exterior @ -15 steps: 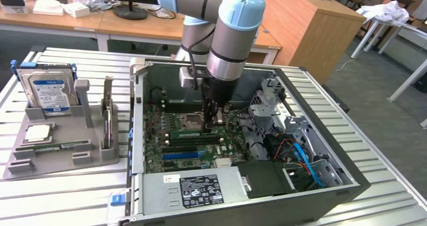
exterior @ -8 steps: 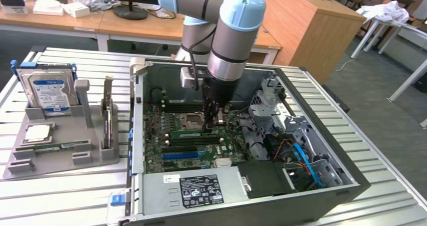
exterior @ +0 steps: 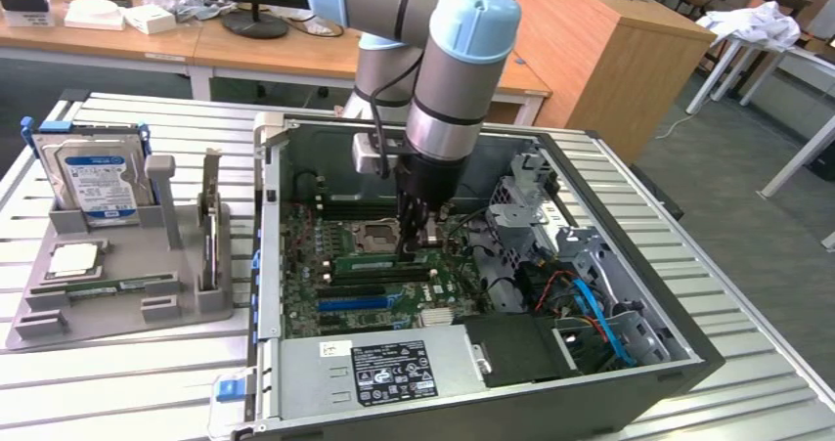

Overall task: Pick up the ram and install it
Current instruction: 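Insert the ram into the slot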

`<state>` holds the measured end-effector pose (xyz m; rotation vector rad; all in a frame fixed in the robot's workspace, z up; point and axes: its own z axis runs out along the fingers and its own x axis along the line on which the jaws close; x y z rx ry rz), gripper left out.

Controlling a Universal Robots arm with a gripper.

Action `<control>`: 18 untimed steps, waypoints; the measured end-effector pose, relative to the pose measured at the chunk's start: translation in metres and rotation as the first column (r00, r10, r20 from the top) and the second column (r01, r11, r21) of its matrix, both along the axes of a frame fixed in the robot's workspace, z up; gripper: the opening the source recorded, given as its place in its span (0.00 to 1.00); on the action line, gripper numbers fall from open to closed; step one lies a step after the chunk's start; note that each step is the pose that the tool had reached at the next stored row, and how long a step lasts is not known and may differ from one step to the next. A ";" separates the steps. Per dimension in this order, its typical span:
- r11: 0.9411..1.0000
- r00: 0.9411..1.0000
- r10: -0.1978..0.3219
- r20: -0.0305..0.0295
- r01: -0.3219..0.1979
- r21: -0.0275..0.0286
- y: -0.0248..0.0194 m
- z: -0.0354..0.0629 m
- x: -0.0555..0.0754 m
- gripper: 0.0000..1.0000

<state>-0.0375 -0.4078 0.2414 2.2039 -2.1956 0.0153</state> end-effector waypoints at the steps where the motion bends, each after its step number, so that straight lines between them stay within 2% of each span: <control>1: 1.000 1.000 0.000 0.000 0.000 0.000 0.0000 -0.0005 0.000 0.12; 4: 1.000 1.000 0.000 0.001 0.000 -0.001 0.0009 -0.0015 0.000 0.12; 7: 1.000 1.000 0.001 0.001 -0.001 -0.004 0.0025 -0.0017 0.000 0.12; 18: 1.000 1.000 0.009 0.001 -0.009 -0.006 0.0025 -0.0035 0.000 0.12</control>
